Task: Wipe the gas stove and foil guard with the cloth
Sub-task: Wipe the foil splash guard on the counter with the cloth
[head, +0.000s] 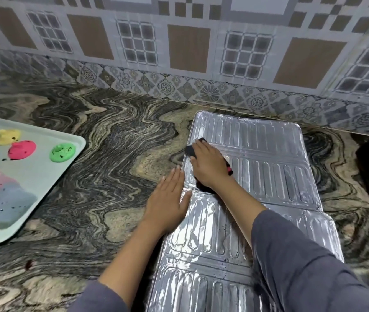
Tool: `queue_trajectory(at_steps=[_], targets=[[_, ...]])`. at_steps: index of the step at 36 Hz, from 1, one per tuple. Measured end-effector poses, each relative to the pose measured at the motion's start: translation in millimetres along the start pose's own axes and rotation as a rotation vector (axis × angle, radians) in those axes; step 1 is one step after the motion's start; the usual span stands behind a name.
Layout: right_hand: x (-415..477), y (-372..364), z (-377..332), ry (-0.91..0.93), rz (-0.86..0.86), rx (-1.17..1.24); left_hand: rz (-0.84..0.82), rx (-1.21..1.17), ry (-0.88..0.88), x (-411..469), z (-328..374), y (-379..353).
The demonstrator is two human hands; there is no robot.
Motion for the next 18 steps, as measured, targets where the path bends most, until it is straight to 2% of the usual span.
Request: queue_trajectory(at_steps=[7,9,12,18], targets=[[-3.4,12.7,8.5,0.393,-0.156,-0.086,0.038,-0.013,0.031,-2.0,5.8,2.5],[-7.1,16.7,16.3,0.457,-0.181,-0.116,0.037,-0.021,0.032,-2.5,6.6,2.6],[-13.5,23.3,31.9,0.458,-0.179,-0.113,0.035,-0.029,0.036,-2.3,6.2,0.4],[-25.5,33.3,75.2,0.268,-0.123,-0.057,0.027,-0.034,0.040,-1.7,4.9,0.2]])
Point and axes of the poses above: each hand's wrist, its own x-axis towards the middle knuckle, its own y-axis out of the back of the hand, z = x × y, the point moved 2 cm from there along x, towards the middle knuckle, and after that the axes turned 7 degrees about -y, right-handed, at the moved point
